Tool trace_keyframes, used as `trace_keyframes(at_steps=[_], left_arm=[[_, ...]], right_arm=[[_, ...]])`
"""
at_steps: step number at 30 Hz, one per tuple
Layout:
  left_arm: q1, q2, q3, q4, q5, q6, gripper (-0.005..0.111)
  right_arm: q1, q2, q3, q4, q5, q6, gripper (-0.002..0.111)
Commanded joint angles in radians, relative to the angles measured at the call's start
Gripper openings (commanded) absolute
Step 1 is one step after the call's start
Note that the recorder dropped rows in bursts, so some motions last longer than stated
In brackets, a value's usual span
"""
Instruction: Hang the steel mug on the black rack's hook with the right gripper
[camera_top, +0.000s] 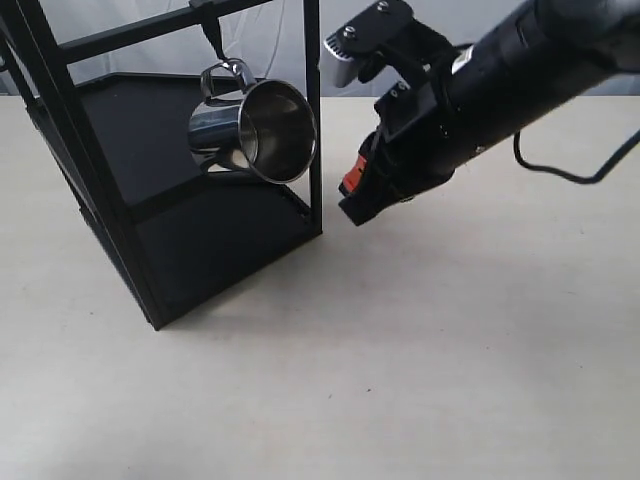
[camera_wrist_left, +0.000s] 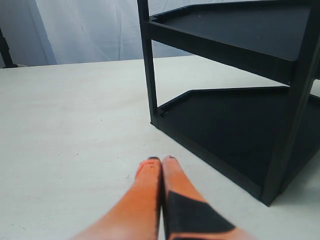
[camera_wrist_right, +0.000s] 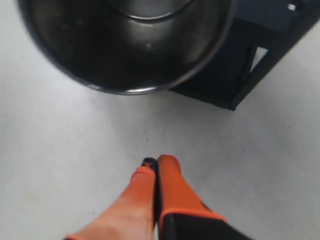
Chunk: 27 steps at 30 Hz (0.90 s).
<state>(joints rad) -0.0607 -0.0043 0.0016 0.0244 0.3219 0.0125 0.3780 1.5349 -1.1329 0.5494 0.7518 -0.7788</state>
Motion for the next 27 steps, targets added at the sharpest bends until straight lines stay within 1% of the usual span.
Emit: trace_keyframes(at_steps=[1,4,8,14,18,23,25,27], left_arm=[[-0.002,0.004,-0.002,0.003,-0.009,-0.004,0.000],[-0.002,0.004,-0.002,0.003,-0.009,-0.004,0.000],[-0.002,0.004,-0.002,0.003,-0.009,-0.004,0.000],[-0.002,0.004,-0.002,0.003,-0.009,-0.004,0.000],[-0.002,0.004,-0.002,0.003,-0.009,-0.004,0.000],[-0.002,0.004,-0.002,0.003,-0.009,-0.004,0.000],[-0.002,0.004,-0.002,0.008,-0.009,-0.004,0.000],[-0.002,0.004,-0.002,0.008,-0.009,-0.004,0.000]], right_arm=[[-0.040,-0.060,0.161,0.196,-0.244,0.021,-0.001],[-0.052,-0.121,0.246,0.250,-0.332,0.021,-0.001],[-0.052,-0.219,0.323,0.271,-0.368,0.021,-0.001],[-0.052,-0.285,0.333,0.202,-0.386,0.028,-0.001],[-0.052,-0.293,0.333,0.225,-0.400,0.053,-0.001],[-0.059,-0.338,0.340,0.212,-0.525,0.093,-0.001],[-0.061,-0.407,0.366,0.205,-0.603,0.095,-0.001],[-0.078,-0.492,0.399,0.193,-0.643,0.095,-0.001]])
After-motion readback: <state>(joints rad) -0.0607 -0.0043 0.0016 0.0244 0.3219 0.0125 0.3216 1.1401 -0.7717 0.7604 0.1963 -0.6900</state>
